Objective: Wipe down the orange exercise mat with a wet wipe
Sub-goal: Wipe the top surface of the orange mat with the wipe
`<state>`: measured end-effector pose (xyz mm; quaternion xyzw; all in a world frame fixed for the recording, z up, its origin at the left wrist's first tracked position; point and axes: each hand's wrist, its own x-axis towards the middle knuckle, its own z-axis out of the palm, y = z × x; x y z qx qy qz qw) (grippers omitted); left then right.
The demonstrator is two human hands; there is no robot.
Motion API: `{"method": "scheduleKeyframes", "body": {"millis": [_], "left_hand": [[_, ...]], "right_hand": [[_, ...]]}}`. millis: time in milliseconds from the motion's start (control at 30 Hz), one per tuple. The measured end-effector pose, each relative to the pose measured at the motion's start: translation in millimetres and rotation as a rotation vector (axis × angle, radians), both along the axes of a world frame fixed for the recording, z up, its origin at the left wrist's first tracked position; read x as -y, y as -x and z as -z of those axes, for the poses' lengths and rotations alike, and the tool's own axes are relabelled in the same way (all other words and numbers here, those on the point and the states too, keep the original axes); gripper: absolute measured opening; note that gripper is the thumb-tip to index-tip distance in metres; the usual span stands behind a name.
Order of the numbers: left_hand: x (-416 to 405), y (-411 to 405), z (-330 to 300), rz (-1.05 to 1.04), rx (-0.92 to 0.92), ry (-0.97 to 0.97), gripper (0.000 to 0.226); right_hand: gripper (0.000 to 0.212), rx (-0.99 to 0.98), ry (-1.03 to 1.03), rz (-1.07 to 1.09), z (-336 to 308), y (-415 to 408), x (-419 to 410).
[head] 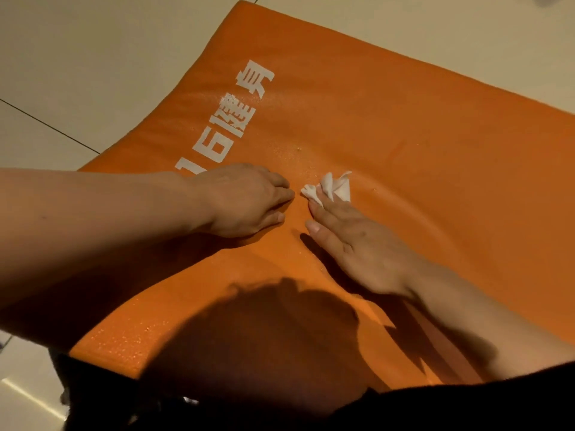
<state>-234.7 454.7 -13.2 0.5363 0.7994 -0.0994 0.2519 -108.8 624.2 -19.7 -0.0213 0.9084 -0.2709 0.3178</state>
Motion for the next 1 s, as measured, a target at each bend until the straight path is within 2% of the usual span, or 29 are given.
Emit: {"method": "scheduleKeyframes", "body": {"millis": [133,200,367,467,600,700,800,867,1000], "left_hand": [[-1,11,8,-0.026,0.012,0.005,0.054],[-3,17,13,0.005,0.007,-0.026,0.051],[-13,36,20,0.001,0.029,-0.084,0.039],[-18,47,27,-0.012,0.025,-0.111,0.037],[-29,58,39,-0.041,-0.01,-0.187,0.045],[-37,66,44,-0.057,-0.042,-0.175,0.058],[-44,81,49,-0.079,-0.063,-0.127,0.067],[-47,92,53,-0.075,-0.077,-0.116,0.068],[-56,102,59,-0.074,-0.088,-0.041,0.067]], "right_hand": [[0.085,0.056,0.015,-0.109,-2,13,4],[0.082,0.029,0.003,-0.103,12,31,-4],[0.083,-0.092,-0.192,-0.019,39,38,-47],[0.086,-0.021,-0.116,0.017,30,25,-42],[0.081,-0.069,-0.033,-0.115,34,58,-28],[0.082,-0.159,-0.165,-0.094,56,97,-56],[0.082,-0.232,-0.328,0.03,68,103,-89],[0.08,-0.216,-0.292,0.091,66,93,-88],[0.08,-0.193,-0.15,-0.061,64,109,-71]]}}
